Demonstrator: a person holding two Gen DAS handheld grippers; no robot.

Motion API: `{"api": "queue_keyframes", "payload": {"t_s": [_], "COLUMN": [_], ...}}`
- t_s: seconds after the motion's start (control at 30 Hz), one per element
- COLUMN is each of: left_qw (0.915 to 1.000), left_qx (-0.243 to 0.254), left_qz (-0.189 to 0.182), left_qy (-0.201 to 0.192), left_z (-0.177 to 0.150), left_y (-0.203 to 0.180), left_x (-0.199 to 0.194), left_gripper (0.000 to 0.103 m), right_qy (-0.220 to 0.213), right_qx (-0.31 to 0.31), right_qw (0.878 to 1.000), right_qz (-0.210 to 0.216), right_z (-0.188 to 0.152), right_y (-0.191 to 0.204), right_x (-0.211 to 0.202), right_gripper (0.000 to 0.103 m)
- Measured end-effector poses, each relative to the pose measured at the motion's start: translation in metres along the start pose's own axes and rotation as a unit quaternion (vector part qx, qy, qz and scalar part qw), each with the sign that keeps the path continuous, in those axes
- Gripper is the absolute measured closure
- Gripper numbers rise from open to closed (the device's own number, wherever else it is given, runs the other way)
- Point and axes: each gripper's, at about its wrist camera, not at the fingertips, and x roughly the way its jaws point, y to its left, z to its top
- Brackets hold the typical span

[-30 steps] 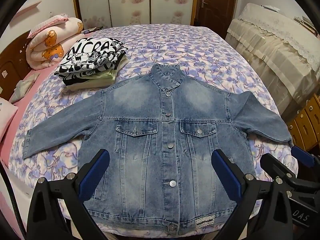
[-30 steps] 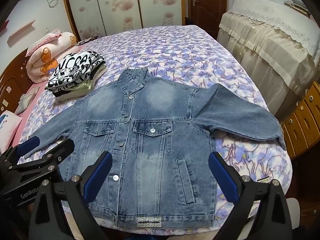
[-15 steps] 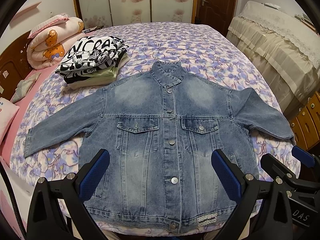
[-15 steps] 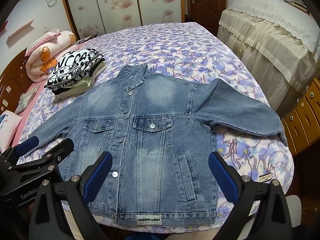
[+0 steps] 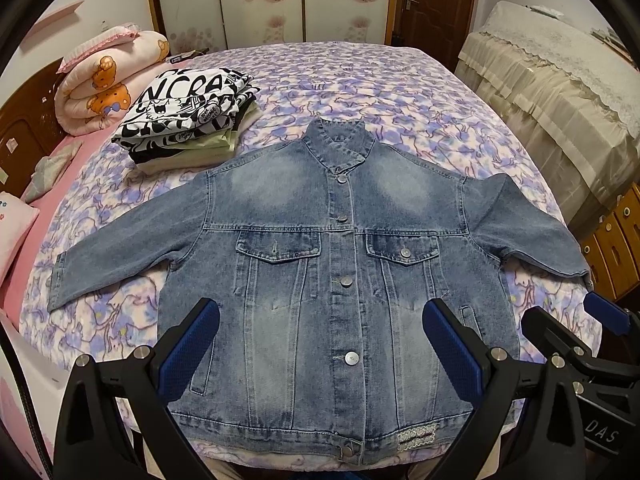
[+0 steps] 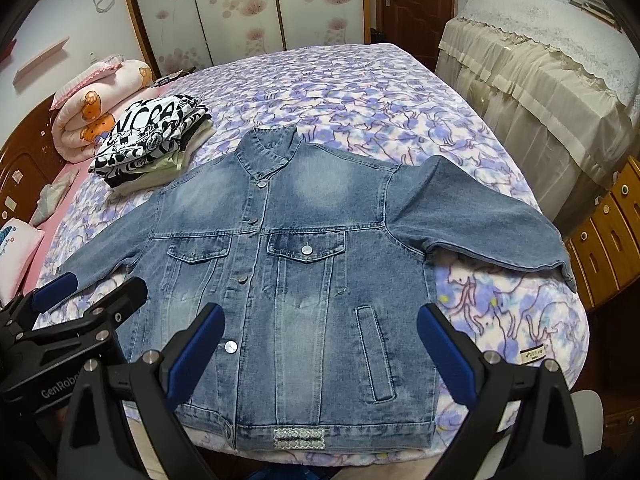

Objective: Fold large clothes

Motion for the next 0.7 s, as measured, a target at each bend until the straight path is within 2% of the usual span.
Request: {"api": "queue_keyframes", "payload": {"t_s": [0.7], "left_qw": [1.0000], "left_qx": [0.000], "left_qz": [0.001], "left_qy": [0.003], "left_z": [0.0001], "left_y": [0.0021], "left_x": [0.0009], "left_gripper": [0.003], "right_qy": [0.001], "right_qx": [0.000], "right_qw": [1.000], "right_qz": [0.000], "right_z": [-0.0022], "right_y": [0.0020], "right_x": [0.0016], "right_gripper": [0.006]}}
